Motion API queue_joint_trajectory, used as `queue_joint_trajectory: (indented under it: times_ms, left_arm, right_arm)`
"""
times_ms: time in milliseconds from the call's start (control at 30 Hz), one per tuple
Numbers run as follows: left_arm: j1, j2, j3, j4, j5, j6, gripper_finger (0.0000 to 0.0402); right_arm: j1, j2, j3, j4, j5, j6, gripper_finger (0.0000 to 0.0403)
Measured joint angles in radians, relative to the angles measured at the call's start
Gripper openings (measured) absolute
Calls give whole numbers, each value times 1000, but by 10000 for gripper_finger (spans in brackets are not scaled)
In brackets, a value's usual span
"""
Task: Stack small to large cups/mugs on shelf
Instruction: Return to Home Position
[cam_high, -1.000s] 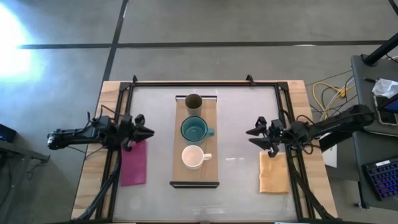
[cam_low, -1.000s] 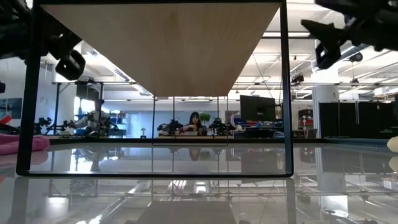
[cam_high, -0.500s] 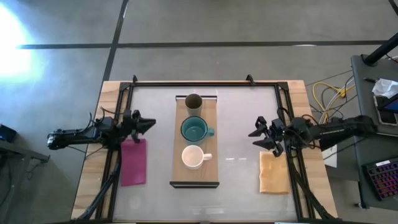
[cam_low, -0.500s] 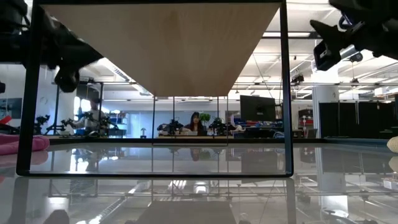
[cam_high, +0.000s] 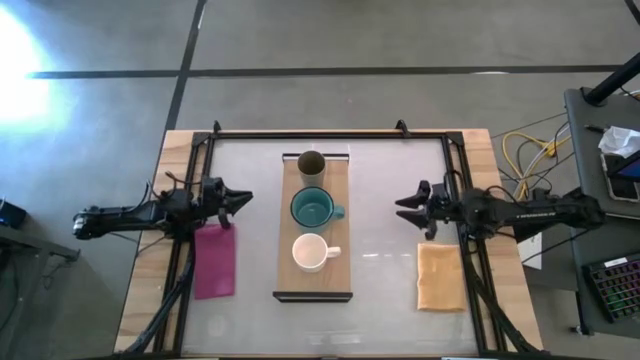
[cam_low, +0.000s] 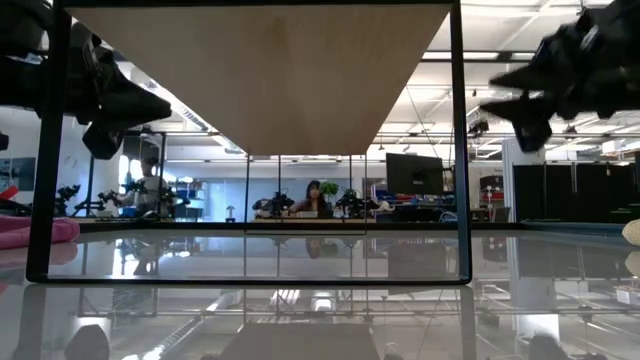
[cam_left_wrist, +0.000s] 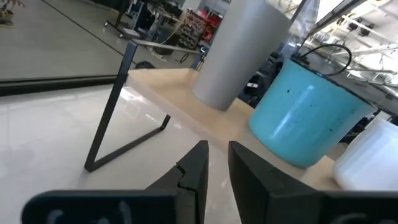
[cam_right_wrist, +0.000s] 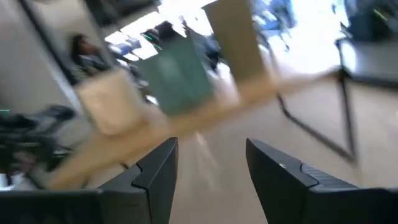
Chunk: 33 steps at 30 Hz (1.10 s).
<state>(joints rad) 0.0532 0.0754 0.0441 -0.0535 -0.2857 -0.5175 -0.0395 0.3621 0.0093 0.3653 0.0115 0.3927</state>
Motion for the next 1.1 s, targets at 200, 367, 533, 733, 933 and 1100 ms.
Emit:
queue_joint_trajectory:
  times_ms: [200, 367, 533, 733, 933, 1100]
  left_arm:
    - [0, 34, 0, 0, 0, 0, 48]
    - [0, 62, -2, 12, 0, 0, 48]
    - [0, 80, -3, 20, 1, 0, 48]
    - [0, 95, -3, 25, 1, 0, 48]
    - [0, 104, -3, 26, 1, 1, 48]
    - [0, 111, -3, 27, 1, 1, 48]
  right_arm:
    - [0, 22, 0, -12, 5, 56, 183]
    - [0, 23, 0, -3, 16, 54, 183]
    - [0, 23, 0, -3, 16, 54, 183]
    - [0, 23, 0, -3, 16, 53, 183]
    - [0, 23, 0, -3, 16, 53, 183]
    - [0, 23, 0, -2, 16, 53, 183]
